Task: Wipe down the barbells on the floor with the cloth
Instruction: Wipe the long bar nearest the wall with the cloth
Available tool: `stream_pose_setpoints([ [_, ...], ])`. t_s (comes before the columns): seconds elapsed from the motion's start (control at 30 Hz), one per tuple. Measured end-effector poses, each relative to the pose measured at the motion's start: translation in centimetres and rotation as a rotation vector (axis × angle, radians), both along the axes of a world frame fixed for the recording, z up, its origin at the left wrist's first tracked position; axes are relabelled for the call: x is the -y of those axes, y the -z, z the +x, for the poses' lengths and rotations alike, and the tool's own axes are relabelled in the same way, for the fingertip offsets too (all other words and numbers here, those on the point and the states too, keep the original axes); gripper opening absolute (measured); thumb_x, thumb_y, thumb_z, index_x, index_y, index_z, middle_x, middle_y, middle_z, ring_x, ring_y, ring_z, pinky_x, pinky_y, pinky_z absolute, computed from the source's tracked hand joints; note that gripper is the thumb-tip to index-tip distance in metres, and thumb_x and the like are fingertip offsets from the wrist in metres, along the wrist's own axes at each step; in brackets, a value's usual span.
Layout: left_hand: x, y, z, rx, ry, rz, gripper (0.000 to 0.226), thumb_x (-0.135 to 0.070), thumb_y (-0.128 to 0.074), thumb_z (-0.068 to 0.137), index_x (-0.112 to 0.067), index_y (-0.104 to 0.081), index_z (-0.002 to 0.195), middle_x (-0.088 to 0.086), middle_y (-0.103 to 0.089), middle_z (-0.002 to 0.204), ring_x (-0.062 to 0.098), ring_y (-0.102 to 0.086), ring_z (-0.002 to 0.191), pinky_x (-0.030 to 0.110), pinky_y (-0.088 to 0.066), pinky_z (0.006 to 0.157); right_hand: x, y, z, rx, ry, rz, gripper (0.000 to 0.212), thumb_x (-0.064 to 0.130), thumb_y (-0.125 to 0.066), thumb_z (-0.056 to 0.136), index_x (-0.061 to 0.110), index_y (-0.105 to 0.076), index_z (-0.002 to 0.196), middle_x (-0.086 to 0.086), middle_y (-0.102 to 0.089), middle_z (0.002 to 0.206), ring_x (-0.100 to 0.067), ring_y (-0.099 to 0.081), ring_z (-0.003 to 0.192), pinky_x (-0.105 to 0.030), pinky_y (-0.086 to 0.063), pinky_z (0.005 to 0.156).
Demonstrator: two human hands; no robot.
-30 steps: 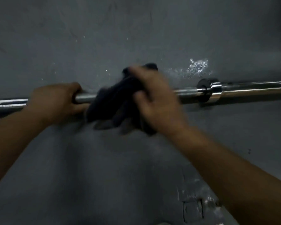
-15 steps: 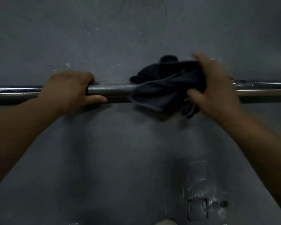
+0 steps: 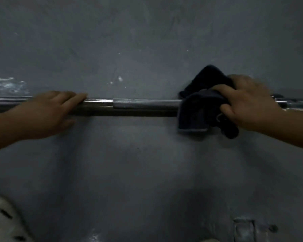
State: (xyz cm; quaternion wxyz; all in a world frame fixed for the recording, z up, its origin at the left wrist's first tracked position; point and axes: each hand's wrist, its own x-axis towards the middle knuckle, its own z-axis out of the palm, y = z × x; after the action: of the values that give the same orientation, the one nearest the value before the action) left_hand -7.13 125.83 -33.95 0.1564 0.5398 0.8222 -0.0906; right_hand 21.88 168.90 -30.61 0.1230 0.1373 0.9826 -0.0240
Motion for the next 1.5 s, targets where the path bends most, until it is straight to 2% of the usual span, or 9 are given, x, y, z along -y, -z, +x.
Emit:
stream_pose_setpoints([
  [0.27,1.8,1.8,-2.7,0.087,0.077,0.007,0.092,-0.028,-0.056,0.059,-0.016,-0.033,0.148,0.012,-0.051,0.113,0.038,-0.055,0.087,0.048,-0.047,0.072,19.8,3.9,-12.0,-0.349,0.501,-0.247,0.037,0.034,-0.038,0.080,0.011,-0.064,0.095,-0.017,-0.059,0.099,-0.038,-0.053,0.088,-0.048,-0.045,0.076],
  [0.4,2.8,2.1,-4.8,0.256,0.158,0.026,0.092,-0.013,-0.063,0.066,-0.019,-0.027,0.150,0.007,-0.053,0.116,0.033,-0.059,0.089,0.041,-0.051,0.073,23.6,3.7,-13.5,-0.358,0.404,-0.254,0.036,0.040,-0.050,0.077,0.018,-0.067,0.101,-0.010,-0.059,0.108,-0.030,-0.052,0.096,-0.041,-0.042,0.079],
  [0.5,3.1,1.5,-7.6,0.440,0.114,-0.042,0.063,-0.040,-0.054,0.084,-0.031,-0.035,0.143,0.002,-0.062,0.120,0.026,-0.064,0.098,0.032,-0.051,0.083,18.8,3.1,-9.2,-0.261,0.227,-0.082,0.047,0.042,-0.054,0.073,0.019,-0.066,0.112,-0.014,-0.062,0.113,-0.036,-0.059,0.097,-0.044,-0.045,0.082],
  [0.7,3.4,2.2,-7.4,0.086,-0.032,-0.138,0.036,-0.059,-0.059,0.082,-0.025,-0.052,0.093,0.009,-0.068,0.085,0.034,-0.065,0.079,0.033,-0.041,0.059,22.0,5.2,-11.4,-0.605,1.123,-0.015,0.028,0.021,-0.050,0.077,0.008,-0.065,0.095,-0.018,-0.064,0.100,-0.039,-0.058,0.099,-0.045,-0.041,0.091],
  [0.97,6.7,1.3,-8.9,0.177,0.054,0.136,0.040,-0.053,-0.072,0.074,-0.023,-0.052,0.090,0.006,-0.064,0.071,0.032,-0.064,0.058,0.028,-0.035,0.049,37.4,3.3,-19.3,-0.486,0.243,-0.325,0.049,0.025,-0.057,0.069,0.014,-0.069,0.115,-0.011,-0.065,0.114,-0.033,-0.057,0.114,-0.045,-0.040,0.097],
  [1.17,7.2,2.3,-10.6,0.087,-0.035,-0.015,0.041,-0.068,-0.057,0.080,-0.028,-0.053,0.089,0.005,-0.067,0.074,0.032,-0.066,0.066,0.029,-0.035,0.049,28.2,3.4,-17.4,-0.522,1.285,0.017,0.036,0.017,-0.051,0.080,-0.011,-0.069,0.093,-0.033,-0.067,0.096,-0.048,-0.062,0.093,-0.052,-0.049,0.088],
  [1.27,6.5,3.0,-12.4,0.386,-0.085,-0.117,0.052,-0.076,-0.048,0.074,-0.031,-0.063,0.097,0.004,-0.068,0.086,0.026,-0.063,0.077,0.032,-0.048,0.064,37.3,3.5,-25.3,-0.528,0.804,-0.129,0.026,0.026,-0.052,0.076,0.003,-0.063,0.075,-0.021,-0.062,0.078,-0.038,-0.059,0.080,-0.048,-0.046,0.077],
  [1.37,5.1,2.4,-14.3,0.834,-0.127,-0.288,0.098,-0.090,-0.039,0.066,-0.017,-0.063,0.126,-0.002,-0.058,0.128,0.016,-0.055,0.106,0.030,-0.042,0.097,41.9,3.4,-27.9,-0.407,0.404,-0.338,0.050,0.031,-0.065,0.074,0.013,-0.065,0.121,-0.010,-0.065,0.105,-0.035,-0.057,0.104,-0.048,-0.042,0.096],
  [1.5,4.8,1.6,-14.8,0.719,-0.089,-0.163,0.052,-0.081,-0.062,0.061,-0.042,-0.061,0.096,-0.020,-0.066,0.089,-0.003,-0.059,0.077,0.020,-0.046,0.066,32.5,4.0,-22.4,-0.406,0.639,-0.160,0.076,0.008,-0.056,0.073,0.018,-0.047,0.148,-0.018,-0.062,0.109,-0.038,-0.059,0.095,-0.048,-0.049,0.089],
])
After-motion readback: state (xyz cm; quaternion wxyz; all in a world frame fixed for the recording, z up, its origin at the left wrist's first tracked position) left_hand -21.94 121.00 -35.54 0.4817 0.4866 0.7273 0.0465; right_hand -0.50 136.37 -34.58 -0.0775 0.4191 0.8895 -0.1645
